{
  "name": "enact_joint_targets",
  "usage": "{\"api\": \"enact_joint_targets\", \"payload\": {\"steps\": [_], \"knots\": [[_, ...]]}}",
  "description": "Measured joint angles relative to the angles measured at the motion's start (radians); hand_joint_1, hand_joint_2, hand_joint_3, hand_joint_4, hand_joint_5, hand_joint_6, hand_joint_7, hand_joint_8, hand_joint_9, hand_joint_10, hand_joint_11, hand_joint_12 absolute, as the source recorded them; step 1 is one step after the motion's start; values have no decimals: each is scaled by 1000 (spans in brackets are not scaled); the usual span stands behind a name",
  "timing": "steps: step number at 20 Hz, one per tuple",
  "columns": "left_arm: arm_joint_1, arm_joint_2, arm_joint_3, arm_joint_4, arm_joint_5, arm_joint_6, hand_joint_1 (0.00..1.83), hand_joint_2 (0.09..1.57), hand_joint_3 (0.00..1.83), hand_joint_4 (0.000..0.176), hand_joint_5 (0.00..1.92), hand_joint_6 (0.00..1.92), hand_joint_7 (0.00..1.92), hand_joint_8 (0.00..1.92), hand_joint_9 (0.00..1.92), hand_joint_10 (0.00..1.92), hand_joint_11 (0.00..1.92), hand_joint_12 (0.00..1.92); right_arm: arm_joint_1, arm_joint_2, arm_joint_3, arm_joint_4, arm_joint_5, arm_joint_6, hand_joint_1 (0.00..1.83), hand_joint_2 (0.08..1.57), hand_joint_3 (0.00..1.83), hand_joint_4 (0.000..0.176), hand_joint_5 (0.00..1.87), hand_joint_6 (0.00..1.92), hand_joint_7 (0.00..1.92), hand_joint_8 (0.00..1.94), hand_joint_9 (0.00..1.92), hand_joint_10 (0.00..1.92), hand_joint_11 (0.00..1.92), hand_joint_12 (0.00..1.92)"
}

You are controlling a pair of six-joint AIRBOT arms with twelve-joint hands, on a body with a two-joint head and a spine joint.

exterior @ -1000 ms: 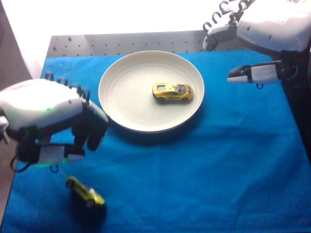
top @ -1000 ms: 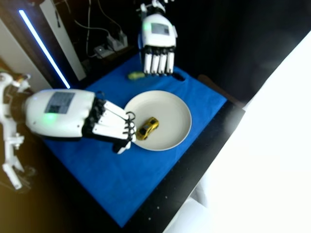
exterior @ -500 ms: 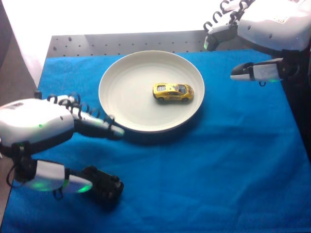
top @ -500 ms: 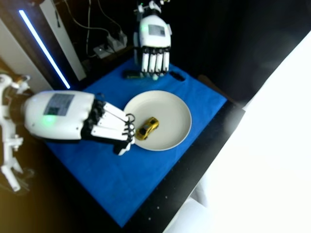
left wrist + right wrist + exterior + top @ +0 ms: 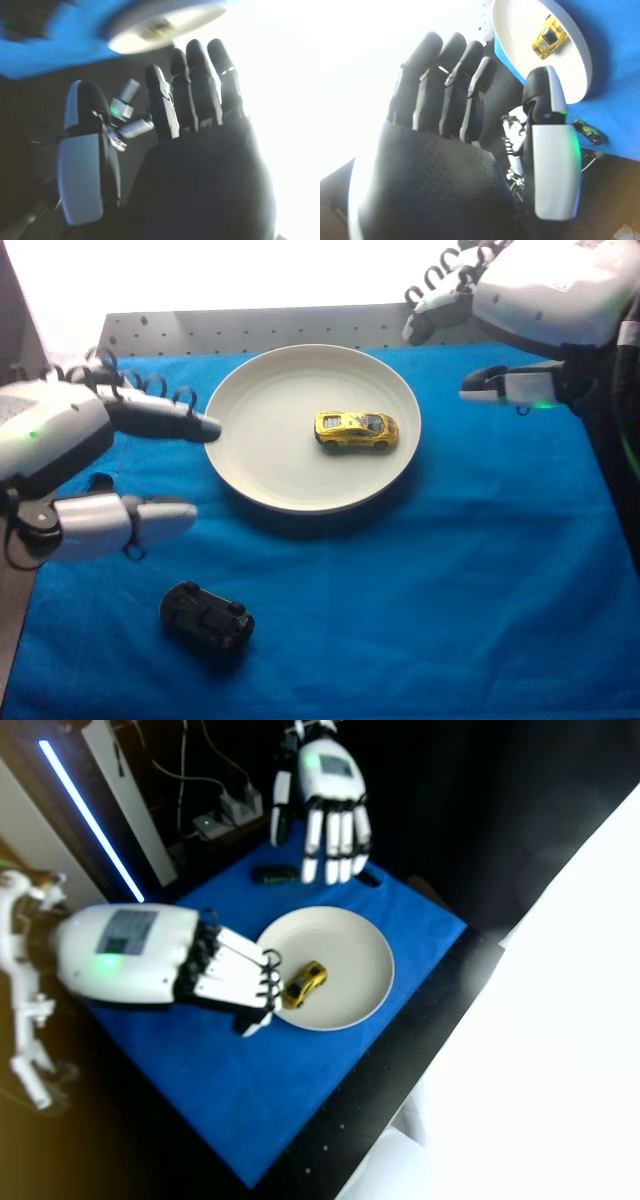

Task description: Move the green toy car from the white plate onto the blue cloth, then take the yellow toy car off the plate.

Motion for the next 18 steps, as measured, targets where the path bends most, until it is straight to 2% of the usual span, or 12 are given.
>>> {"api": "enact_joint_targets", "payload": {"steps": [1, 2, 5, 6, 9, 10, 11, 12, 14, 15, 16, 18], "knots": [[6, -12, 0, -22, -31, 13, 679, 1154, 5, 100, 711, 21, 634, 14, 571, 48, 5, 1417, 0, -13, 8, 8, 0, 0, 1037, 1063, 0, 0, 694, 97, 700, 29, 537, 513, 185, 1533], [15, -24, 0, -37, -61, 25, 739, 1166, 5, 53, 734, 23, 656, 17, 581, 46, 0, 1218, 0, -34, 21, 14, -1, 0, 973, 1061, 0, 0, 698, 83, 684, 16, 543, 505, 209, 1541], [23, -44, 3, -57, -87, 34, 807, 1165, 1, 49, 739, 13, 703, 20, 631, 54, 21, 1164, 0, -85, 50, 31, -5, 0, 923, 1021, 0, 0, 748, 80, 743, 24, 551, 645, 256, 1617], [23, -44, 6, -60, -86, 37, 812, 1164, 0, 60, 745, 7, 727, 16, 678, 76, 136, 1309, 0, -101, 58, 37, -6, 0, 921, 990, 0, 0, 746, 55, 803, 48, 533, 963, 326, 1723], [24, -44, 10, -67, -84, 41, 801, 1164, 0, 77, 753, 8, 719, 8, 653, 73, 114, 1347, 0, -130, 80, 60, -8, 0, 904, 998, 2, 0, 727, 36, 783, 49, 473, 1046, 343, 1755], [24, -44, 10, -67, -82, 41, 830, 1152, 0, 67, 780, 13, 736, 12, 656, 80, 102, 1379, 0, -139, 89, 71, -9, 0, 874, 1007, 1, 0, 727, 16, 779, 972, 702, 1546, 687, 1881], [24, -44, 10, -66, -82, 41, 830, 1152, 0, 67, 780, 13, 736, 12, 656, 80, 102, 1379, 0, -145, 95, 77, -9, 0, 874, 1007, 1, 0, 727, 16, 779, 972, 702, 1546, 687, 1881], [24, -48, 10, -68, -82, 41, 837, 1142, 0, 69, 801, 19, 743, 13, 651, 81, 85, 1383, 0, -157, 106, 84, -12, 0, 857, 1026, 4, 0, 746, 13, 778, 1385, 856, 1743, 847, 1919], [24, -53, 10, -68, -80, 41, 824, 1141, 0, 68, 804, 19, 740, 11, 647, 80, 85, 1387, 0, -168, 114, 93, -21, 0, 858, 1032, 2, 0, 754, 12, 666, 1227, 691, 1625, 667, 1921], [24, -53, 10, -68, -79, 41, 829, 1143, 0, 45, 813, 18, 731, 5, 643, 87, 77, 1436, 0, -176, 119, 98, -25, 0, 873, 1057, 2, 0, 762, 8, 532, 988, 397, 1492, 356, 1921], [24, -53, 10, -69, -79, 41, 913, 1186, 0, 150, 801, 1001, 750, 6, 652, 115, 109, 1454, 0, -185, 127, 98, -28, 0, 872, 1057, 1, 0, 755, 3, 517, 882, 343, 1391, 261, 1921], [24, -53, 10, -69, -77, 41, 893, 1231, 3, 175, 728, 1343, 760, 4, 609, 231, 59, 1507, 0, -195, 137, 102, -35, 0, 854, 1056, 0, 0, 718, 0, 531, 865, 370, 1421, 295, 1921]]}}
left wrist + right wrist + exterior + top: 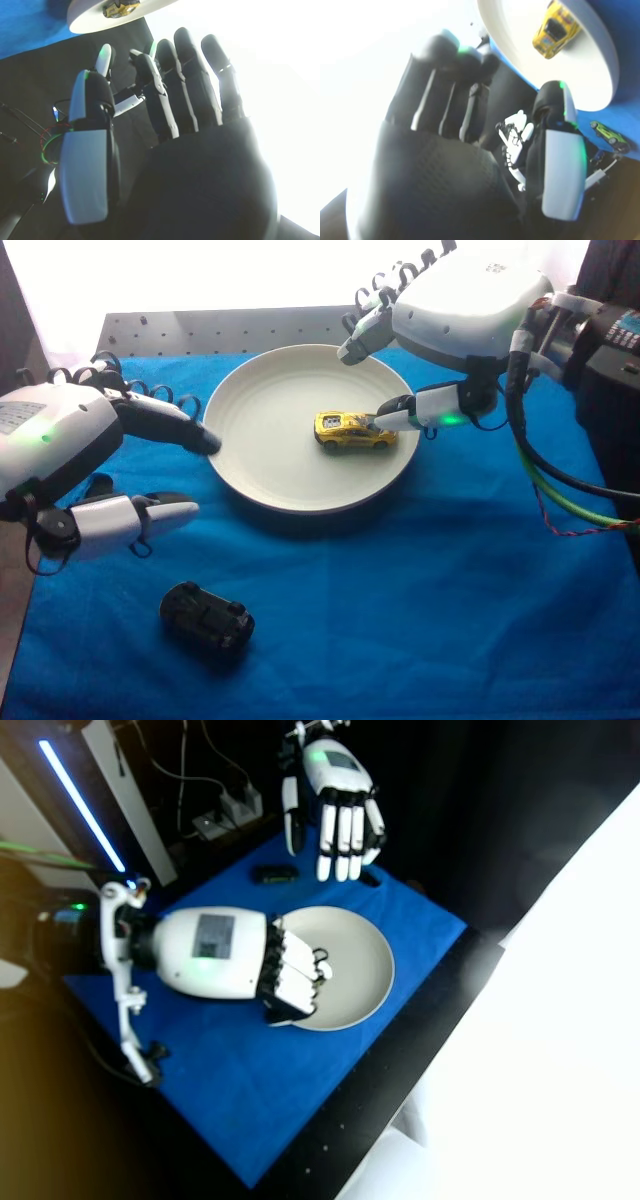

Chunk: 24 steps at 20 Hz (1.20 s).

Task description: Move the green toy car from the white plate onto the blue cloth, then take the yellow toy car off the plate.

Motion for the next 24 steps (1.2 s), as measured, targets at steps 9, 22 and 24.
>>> {"api": "enact_joint_targets", "payload": {"steps": [9, 22, 24], "knots": [[0, -6, 3, -6, 16, 0, 876, 1249, 0, 176, 703, 1389, 767, 1, 469, 501, 19, 1421, 0, -26, 21, 2, -36, -5, 907, 918, 0, 0, 842, 110, 692, 321, 416, 933, 130, 1725], [0, -6, 3, -9, 14, 0, 902, 1229, 1, 176, 737, 1340, 776, 4, 464, 556, 0, 1284, 0, -68, 49, 3, -55, -26, 894, 942, 2, 0, 688, 5, 575, 560, 464, 1070, 313, 1766], [0, -6, 3, -10, 14, 0, 914, 1221, 0, 176, 756, 1313, 778, 5, 477, 548, 0, 1402, 0, -71, 52, 3, -57, -26, 903, 958, 0, 0, 693, 2, 700, 293, 531, 1025, 375, 1764]]}}
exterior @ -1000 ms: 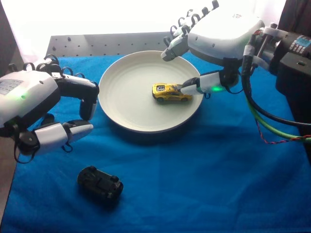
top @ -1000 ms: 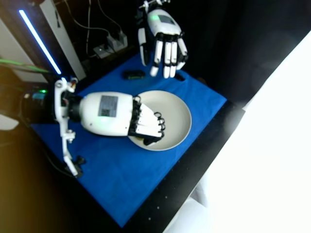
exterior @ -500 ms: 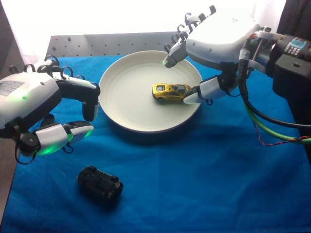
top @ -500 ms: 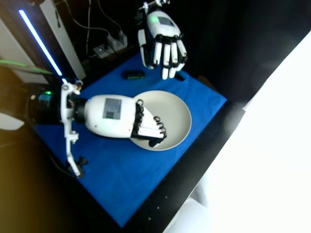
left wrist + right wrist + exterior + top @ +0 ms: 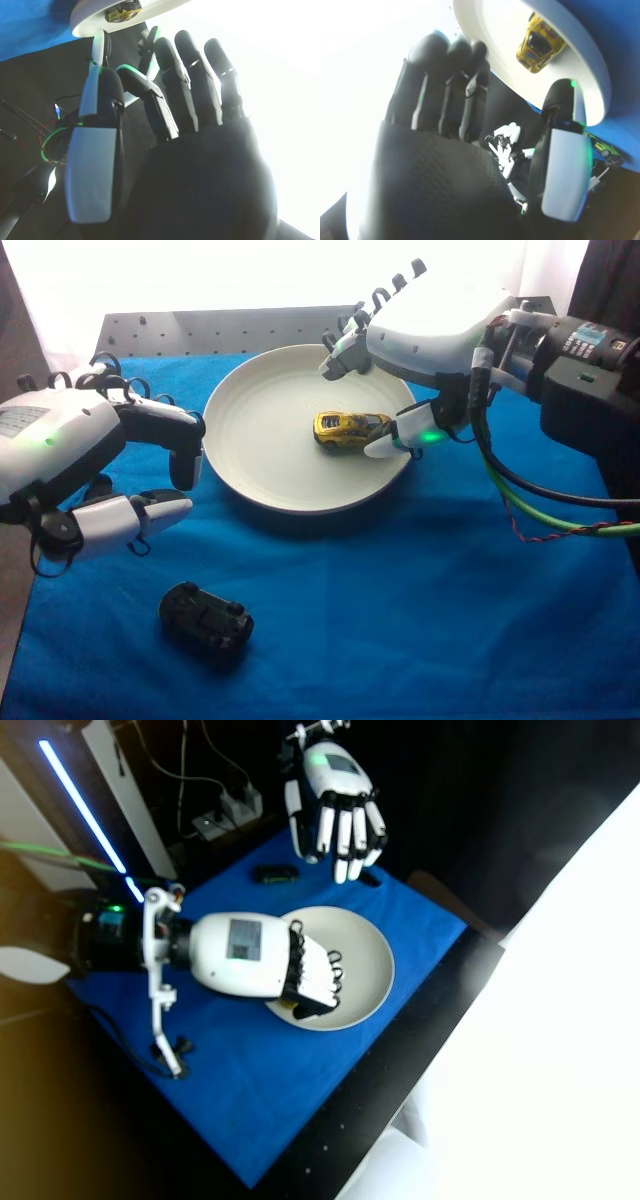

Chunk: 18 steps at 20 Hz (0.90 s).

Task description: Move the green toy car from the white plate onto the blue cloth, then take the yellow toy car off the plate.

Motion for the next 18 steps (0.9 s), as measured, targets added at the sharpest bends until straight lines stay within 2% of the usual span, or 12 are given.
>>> {"api": "enact_joint_targets", "payload": {"steps": [1, 3, 4, 5, 7, 9, 11, 13, 14, 15, 18], "knots": [[0, 0, 0, 0, -1, 0, 916, 1218, 0, 176, 759, 1309, 780, 6, 482, 551, 21, 1436, 0, -2, 1, 0, -1, 0, 913, 957, 0, 0, 705, 3, 736, 208, 545, 974, 368, 1740], [0, 0, 0, 0, -1, 0, 911, 1222, 0, 176, 753, 1318, 796, 10, 468, 645, 26, 1515, 0, -9, 5, 0, -2, 0, 911, 963, 0, 0, 729, 7, 817, 221, 562, 1103, 405, 1789], [0, 0, 0, -1, -1, 0, 908, 1225, 0, 176, 748, 1324, 791, 7, 425, 707, 4, 1531, 0, -15, 10, 0, -2, 0, 925, 958, 0, 0, 812, 38, 788, 452, 546, 1247, 423, 1819], [0, 0, 0, 0, -2, 0, 912, 1222, 0, 176, 753, 1318, 793, 7, 419, 724, 0, 1515, 0, -15, 10, 0, -3, 0, 932, 957, 0, 0, 836, 41, 725, 637, 525, 1303, 401, 1852], [0, 0, 0, -2, -2, 0, 908, 1225, 1, 176, 744, 1330, 780, 2, 396, 704, 0, 1485, 0, -19, 15, 1, -4, 0, 934, 968, 0, 0, 831, 33, 633, 766, 493, 1315, 374, 1863], [0, 0, 0, 0, -3, 0, 906, 1227, 1, 176, 742, 1333, 779, 2, 393, 706, 0, 1520, 0, -25, 22, 3, -5, 0, 942, 977, 1, 0, 836, 33, 632, 697, 482, 1182, 311, 1783], [0, 0, 0, -1, -3, 0, 908, 1225, 1, 176, 745, 1329, 805, 13, 397, 773, 2, 1546, 0, -31, 27, 4, -5, 0, 940, 972, 0, 0, 822, 21, 689, 607, 551, 1112, 384, 1736], [0, 0, -1, -1, -5, 0, 908, 1227, 0, 176, 743, 1332, 809, 15, 373, 844, 32, 1567, 0, -41, 36, 8, -7, 0, 941, 961, 0, 0, 837, 17, 747, 378, 565, 925, 343, 1681], [0, 0, -1, 0, -6, 0, 913, 1223, 0, 176, 750, 1322, 813, 17, 380, 866, 48, 1568, 0, -43, 39, 8, -10, 0, 953, 964, 0, 0, 829, 12, 781, 382, 590, 1014, 408, 1729], [0, 0, -1, -1, -7, 0, 912, 1222, 0, 176, 751, 1321, 814, 18, 386, 871, 59, 1570, 0, -47, 43, 8, -13, 0, 959, 968, 1, 0, 826, 10, 790, 378, 610, 1006, 452, 1671], [0, 0, -1, -1, -10, 0, 920, 1216, 0, 176, 761, 1306, 812, 18, 395, 862, 77, 1548, 0, -51, 49, 11, -18, 0, 963, 992, 0, 0, 785, 0, 797, 246, 645, 826, 444, 1596]]}}
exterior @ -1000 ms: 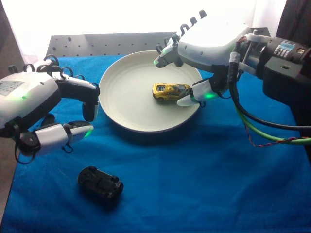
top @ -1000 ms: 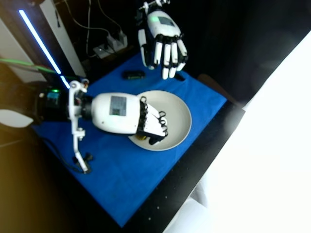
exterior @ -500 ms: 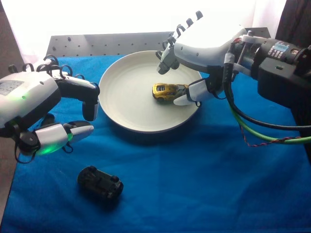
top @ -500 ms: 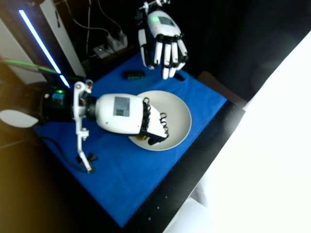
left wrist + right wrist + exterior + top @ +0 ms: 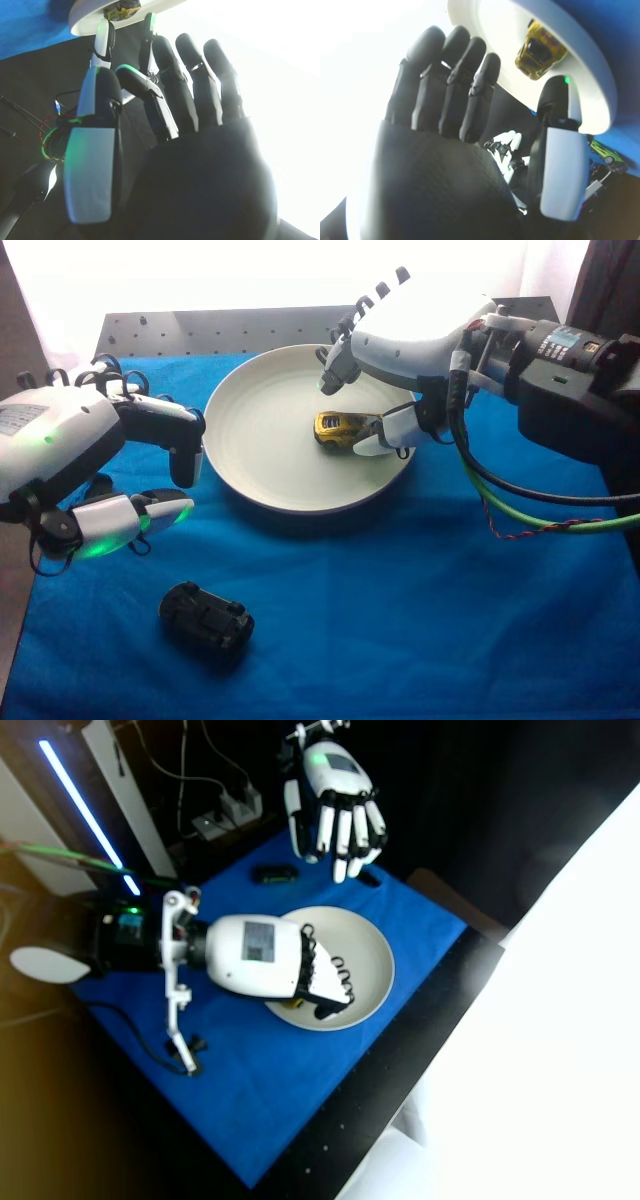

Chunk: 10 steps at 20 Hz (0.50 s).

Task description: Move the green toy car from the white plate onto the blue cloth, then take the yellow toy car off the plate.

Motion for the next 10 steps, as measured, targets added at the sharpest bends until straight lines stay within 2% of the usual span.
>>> {"api": "enact_joint_targets", "payload": {"steps": [2, 4, 10], "knots": [[0, 0, 0, 0, -1, 0, 920, 1215, 0, 176, 763, 1304, 818, 20, 393, 855, 78, 1544, 0, -3, 8, 5, -5, 0, 954, 993, 0, 0, 764, 0, 823, 116, 660, 691, 423, 1537], [0, 0, -2, 0, -2, 0, 925, 1211, 0, 176, 772, 1291, 823, 22, 397, 863, 78, 1576, 0, -3, 8, 8, -5, 0, 963, 981, 0, 0, 771, 3, 838, 99, 684, 677, 448, 1545], [0, 0, -2, 0, -11, 0, 909, 1224, 2, 176, 747, 1325, 810, 19, 368, 906, 48, 1578, 0, -6, 13, 12, -12, 0, 938, 982, 0, 0, 721, 0, 816, 4, 715, 437, 385, 1461]]}}
